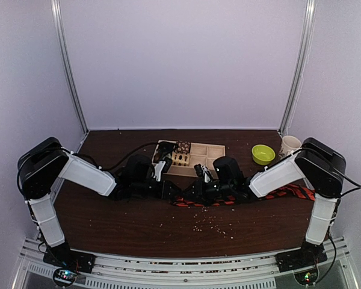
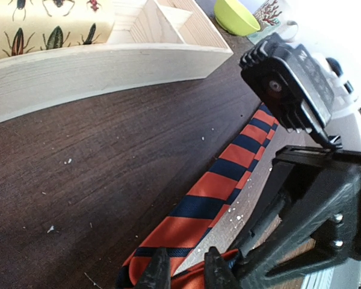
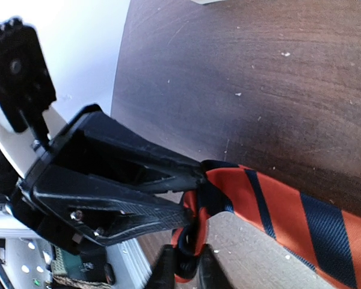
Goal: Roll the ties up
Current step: Roll the tie at the center of the board.
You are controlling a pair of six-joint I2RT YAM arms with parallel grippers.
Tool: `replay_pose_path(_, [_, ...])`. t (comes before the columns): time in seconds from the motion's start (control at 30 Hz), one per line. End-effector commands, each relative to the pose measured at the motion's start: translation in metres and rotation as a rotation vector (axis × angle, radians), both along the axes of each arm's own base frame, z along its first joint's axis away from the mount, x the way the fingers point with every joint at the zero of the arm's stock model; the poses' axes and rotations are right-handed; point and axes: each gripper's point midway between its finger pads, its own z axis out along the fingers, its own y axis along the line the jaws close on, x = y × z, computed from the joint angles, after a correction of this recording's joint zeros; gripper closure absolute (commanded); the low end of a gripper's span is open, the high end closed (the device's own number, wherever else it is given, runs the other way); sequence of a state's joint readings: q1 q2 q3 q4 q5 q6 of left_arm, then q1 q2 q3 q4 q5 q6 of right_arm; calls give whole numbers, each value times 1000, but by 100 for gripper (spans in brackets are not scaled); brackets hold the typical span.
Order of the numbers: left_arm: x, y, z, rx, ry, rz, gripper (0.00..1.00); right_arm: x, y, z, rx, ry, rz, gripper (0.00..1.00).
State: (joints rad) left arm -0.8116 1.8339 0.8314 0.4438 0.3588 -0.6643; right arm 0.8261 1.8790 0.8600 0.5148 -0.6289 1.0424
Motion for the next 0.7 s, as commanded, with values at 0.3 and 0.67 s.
replay_pose_path(0.3, [-20,27,30,57,-349,-220,19,15,-26,-9,-147,-75,57,100])
replay_pose_path(0.67, [-15,11,10,202,-707,-404,17,23,-40,-19,-205,-64,120,100])
